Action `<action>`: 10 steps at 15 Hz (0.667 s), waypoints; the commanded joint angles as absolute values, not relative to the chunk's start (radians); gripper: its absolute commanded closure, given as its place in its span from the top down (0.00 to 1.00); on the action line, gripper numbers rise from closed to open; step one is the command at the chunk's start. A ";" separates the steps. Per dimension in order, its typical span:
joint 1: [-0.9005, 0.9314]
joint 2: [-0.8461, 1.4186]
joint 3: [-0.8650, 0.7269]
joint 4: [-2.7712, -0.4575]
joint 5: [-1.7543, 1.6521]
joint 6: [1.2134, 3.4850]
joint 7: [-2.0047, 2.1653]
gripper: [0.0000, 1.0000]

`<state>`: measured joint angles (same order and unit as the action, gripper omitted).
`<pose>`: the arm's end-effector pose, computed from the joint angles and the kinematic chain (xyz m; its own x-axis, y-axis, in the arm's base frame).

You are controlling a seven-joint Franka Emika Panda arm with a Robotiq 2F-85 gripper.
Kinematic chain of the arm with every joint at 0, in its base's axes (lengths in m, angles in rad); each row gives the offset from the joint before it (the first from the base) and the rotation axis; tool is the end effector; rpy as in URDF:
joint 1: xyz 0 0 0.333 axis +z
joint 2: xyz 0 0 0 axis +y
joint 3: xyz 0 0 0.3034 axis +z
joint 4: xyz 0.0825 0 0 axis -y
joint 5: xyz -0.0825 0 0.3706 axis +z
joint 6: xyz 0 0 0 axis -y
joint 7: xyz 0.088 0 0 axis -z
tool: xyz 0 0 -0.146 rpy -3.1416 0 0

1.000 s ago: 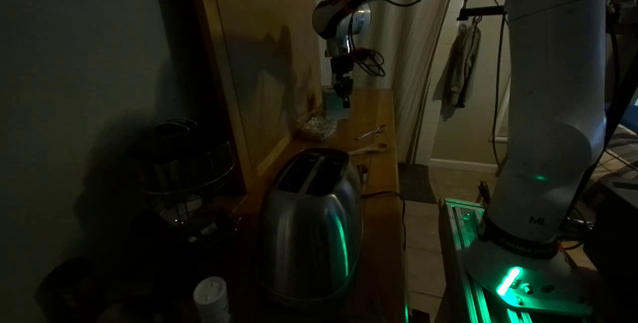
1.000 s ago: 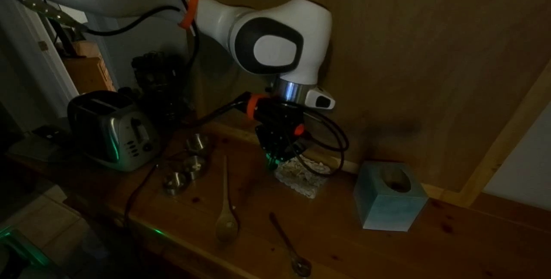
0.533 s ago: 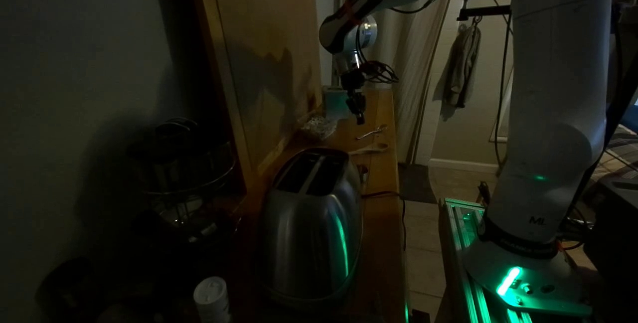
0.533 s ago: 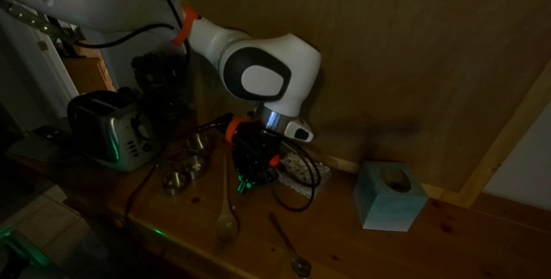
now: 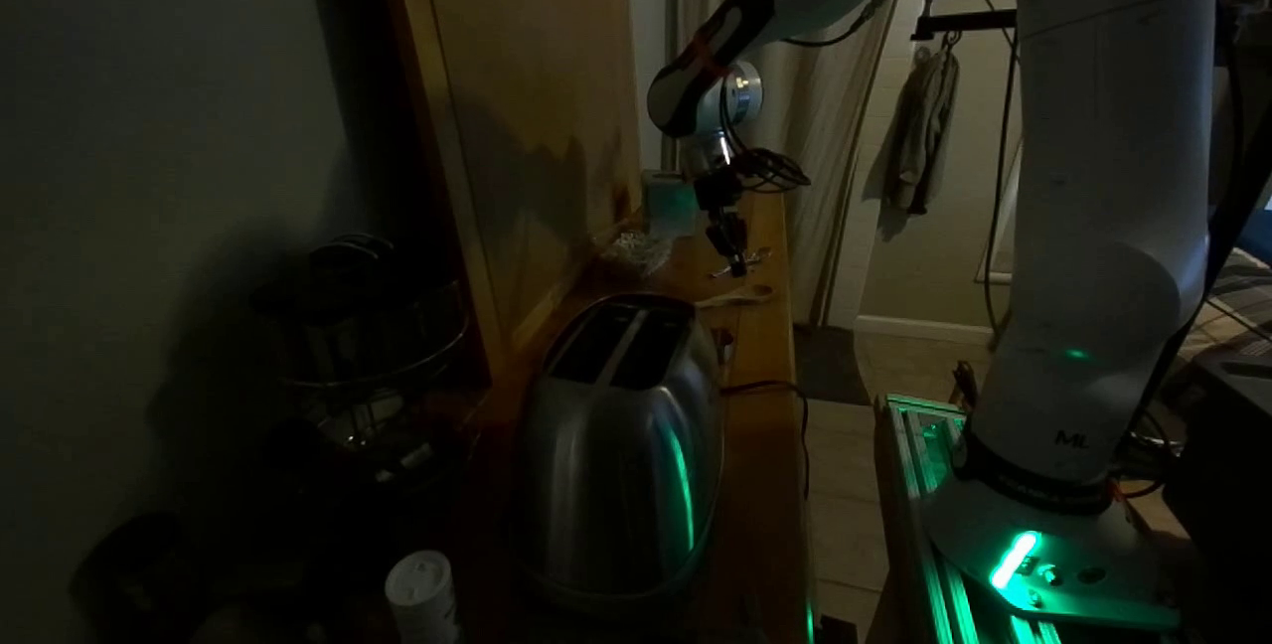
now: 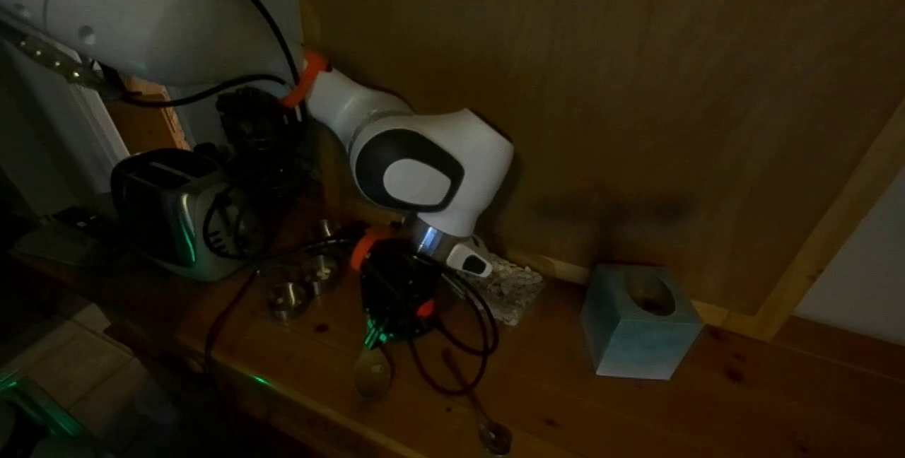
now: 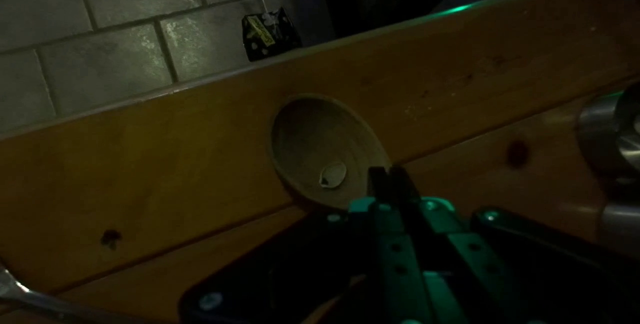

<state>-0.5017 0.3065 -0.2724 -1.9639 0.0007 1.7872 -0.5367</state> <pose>0.3704 -0.3619 0.2574 0.8836 -0.1828 -0.4311 -0.2754 -0.9475 -0.1626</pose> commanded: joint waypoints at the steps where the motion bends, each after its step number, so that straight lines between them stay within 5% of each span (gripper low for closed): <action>1: -0.495 0.319 -0.284 -1.986 0.024 1.831 -0.513 0.01; 3: -0.495 0.331 -0.284 -1.984 0.024 1.854 -0.505 0.02; 5: -0.495 0.344 -0.285 -1.982 0.017 1.871 -0.494 0.29; 9: -0.497 0.356 -0.287 -1.979 0.005 1.894 -0.484 0.56; 10: -0.498 0.359 -0.287 -1.975 0.007 1.896 -0.484 0.17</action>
<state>-0.5018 0.3559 -0.2786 -1.9753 0.0043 1.8767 -0.4982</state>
